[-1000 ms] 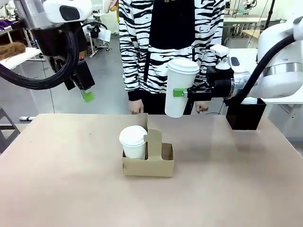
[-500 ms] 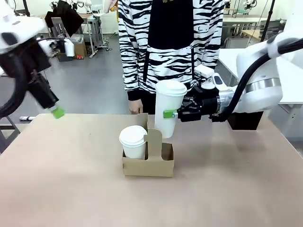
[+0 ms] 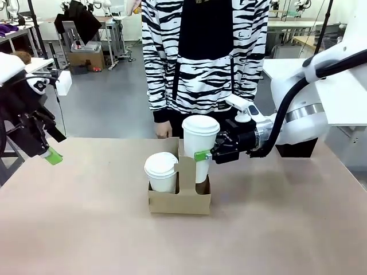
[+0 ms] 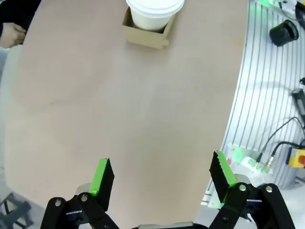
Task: Pour a drink into a cup and package it in a carrier.
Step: Insert the held 600 ml Paper Cup into the Cup Carrier.
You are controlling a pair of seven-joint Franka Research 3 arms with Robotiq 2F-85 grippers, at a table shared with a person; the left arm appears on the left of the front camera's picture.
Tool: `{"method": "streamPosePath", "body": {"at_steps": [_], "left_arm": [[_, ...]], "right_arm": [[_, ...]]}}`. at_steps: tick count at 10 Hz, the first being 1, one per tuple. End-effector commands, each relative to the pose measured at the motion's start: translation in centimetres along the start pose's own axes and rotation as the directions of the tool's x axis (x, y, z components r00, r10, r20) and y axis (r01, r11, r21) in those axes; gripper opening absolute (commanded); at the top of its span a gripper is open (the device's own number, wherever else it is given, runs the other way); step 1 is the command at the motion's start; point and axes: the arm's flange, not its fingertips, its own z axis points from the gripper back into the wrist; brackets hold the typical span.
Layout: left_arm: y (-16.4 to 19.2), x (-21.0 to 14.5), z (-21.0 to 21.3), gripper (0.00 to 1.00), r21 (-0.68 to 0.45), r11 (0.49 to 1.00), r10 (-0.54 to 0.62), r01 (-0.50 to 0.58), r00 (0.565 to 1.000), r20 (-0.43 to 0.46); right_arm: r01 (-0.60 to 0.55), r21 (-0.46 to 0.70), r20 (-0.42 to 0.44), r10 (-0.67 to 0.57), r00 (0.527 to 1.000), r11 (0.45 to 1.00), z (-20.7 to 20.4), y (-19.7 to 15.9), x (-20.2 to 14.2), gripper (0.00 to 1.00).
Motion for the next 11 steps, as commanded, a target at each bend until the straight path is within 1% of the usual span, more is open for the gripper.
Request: {"method": "streamPosePath", "body": {"at_steps": [1,5,6,7,8,11], "left_arm": [[-0.4,1.0,0.7,1.0,0.017,1.0,0.025,-0.025,1.0,-0.009],[-0.4,1.0,0.7,1.0,0.017,1.0,0.025,-0.025,1.0,-0.009],[-0.4,1.0,0.7,1.0,0.017,1.0,0.025,-0.025,1.0,-0.009],[-0.4,1.0,0.7,1.0,0.017,1.0,0.025,-0.025,1.0,-0.009],[-0.4,1.0,0.7,1.0,0.017,1.0,0.025,-0.025,1.0,-0.009],[-0.4,1.0,0.7,1.0,0.017,1.0,0.025,-0.025,1.0,-0.009]], "right_arm": [[-0.037,0.034,-0.01,0.037,0.999,0.999,-0.4,-0.8,-0.8,0.76],[-0.041,0.069,-0.022,0.043,0.999,0.997,-1.1,-2.2,-3.8,0.76],[-0.052,0.072,-0.035,0.055,0.998,0.996,-0.9,-2.6,-4.7,0.76],[-0.064,0.102,-0.032,0.068,0.997,0.993,-0.7,-2.9,-5.7,0.76],[-0.066,0.106,-0.033,0.07,0.997,0.992,-0.4,-3.2,-6.5,0.76],[-0.067,0.132,-0.046,0.073,0.996,0.989,0.0,-3.6,-8.0,0.76]]}}
